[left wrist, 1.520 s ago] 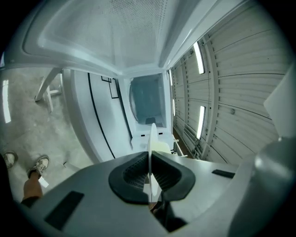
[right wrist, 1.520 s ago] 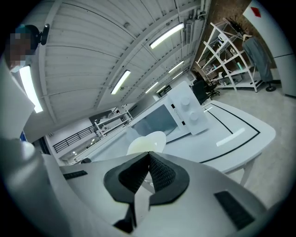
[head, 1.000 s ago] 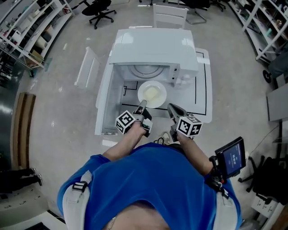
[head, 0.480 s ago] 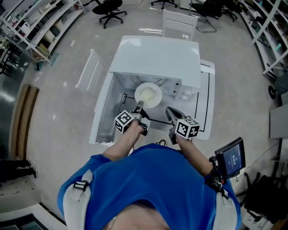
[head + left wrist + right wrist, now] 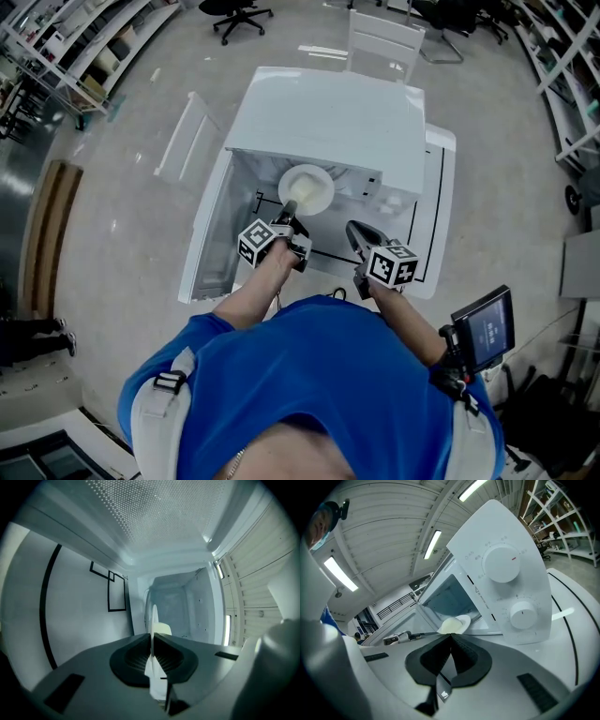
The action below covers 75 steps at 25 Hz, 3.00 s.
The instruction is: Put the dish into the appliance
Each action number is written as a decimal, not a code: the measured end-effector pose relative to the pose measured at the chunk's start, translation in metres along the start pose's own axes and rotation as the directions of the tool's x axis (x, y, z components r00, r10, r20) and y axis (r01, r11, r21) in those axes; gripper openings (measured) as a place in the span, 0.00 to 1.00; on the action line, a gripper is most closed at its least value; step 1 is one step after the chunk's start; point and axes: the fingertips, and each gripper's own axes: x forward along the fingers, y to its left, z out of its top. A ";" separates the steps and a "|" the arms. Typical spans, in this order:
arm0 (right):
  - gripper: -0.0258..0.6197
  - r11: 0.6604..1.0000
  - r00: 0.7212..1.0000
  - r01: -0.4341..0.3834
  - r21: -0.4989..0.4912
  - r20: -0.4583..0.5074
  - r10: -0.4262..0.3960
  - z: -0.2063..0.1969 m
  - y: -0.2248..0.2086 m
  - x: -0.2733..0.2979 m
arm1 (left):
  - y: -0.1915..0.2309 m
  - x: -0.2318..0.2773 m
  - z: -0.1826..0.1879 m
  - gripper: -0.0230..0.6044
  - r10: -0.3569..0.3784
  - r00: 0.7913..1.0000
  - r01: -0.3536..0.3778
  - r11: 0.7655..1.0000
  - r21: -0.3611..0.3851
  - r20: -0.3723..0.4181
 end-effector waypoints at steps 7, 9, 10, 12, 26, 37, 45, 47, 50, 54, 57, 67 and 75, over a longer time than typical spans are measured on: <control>0.04 1.000 1.000 -0.002 0.008 -0.017 0.002 -0.007 -0.003 0.003 | 0.006 0.009 0.008 0.07 0.020 0.999 -0.019 1.000 -0.016 0.027; 0.04 1.000 1.000 0.001 0.010 -0.018 -0.001 -0.005 -0.007 0.002 | 0.005 0.014 0.009 0.07 0.024 0.999 -0.023 1.000 -0.017 0.036; 0.04 1.000 1.000 0.002 0.010 -0.018 -0.002 -0.004 -0.008 0.002 | 0.005 0.016 0.010 0.07 0.026 0.999 -0.025 1.000 -0.018 0.041; 0.04 1.000 1.000 0.002 0.011 -0.019 -0.002 -0.003 -0.008 0.002 | 0.004 0.019 0.012 0.07 0.029 0.998 -0.029 0.999 -0.017 0.048; 0.04 1.000 1.000 0.000 0.019 -0.029 0.000 -0.003 -0.010 0.008 | 0.000 0.037 0.024 0.07 0.041 0.996 -0.042 0.999 0.016 0.079; 0.04 1.000 1.000 0.007 0.020 -0.019 -0.007 0.000 -0.009 0.007 | -0.005 0.044 0.025 0.07 0.018 0.999 -0.024 0.989 0.143 0.040; 0.04 1.000 1.000 0.004 0.019 -0.016 -0.003 0.002 -0.007 0.007 | -0.011 0.044 0.025 0.25 -0.029 0.999 0.033 0.959 0.280 -0.018; 0.04 1.000 1.000 0.002 0.017 -0.016 -0.001 0.002 -0.006 0.006 | -0.011 0.040 0.024 0.26 -0.029 0.999 0.036 0.946 0.322 -0.028; 0.04 1.000 1.000 -0.003 0.017 -0.015 0.003 0.000 -0.009 0.007 | -0.007 0.035 0.023 0.26 -0.008 0.999 0.024 0.902 0.431 -0.038; 0.04 1.000 1.000 -0.008 0.015 -0.015 0.008 0.002 -0.006 0.007 | -0.009 0.026 0.021 0.26 0.040 0.998 -0.002 0.782 0.623 -0.048; 0.04 1.000 1.000 -0.011 0.012 -0.016 0.011 0.002 -0.003 0.005 | -0.012 0.018 0.021 0.26 0.075 0.997 -0.024 0.665 0.747 -0.035; 0.04 1.000 1.000 -0.011 0.010 -0.009 0.011 0.000 -0.007 0.004 | -0.015 0.023 0.004 0.26 0.136 0.989 -0.003 0.443 0.896 -0.063; 0.04 1.000 1.000 -0.007 0.010 0.001 0.007 0.000 -0.015 0.001 | -0.012 0.041 0.003 0.26 0.168 0.984 -0.017 0.402 0.916 -0.056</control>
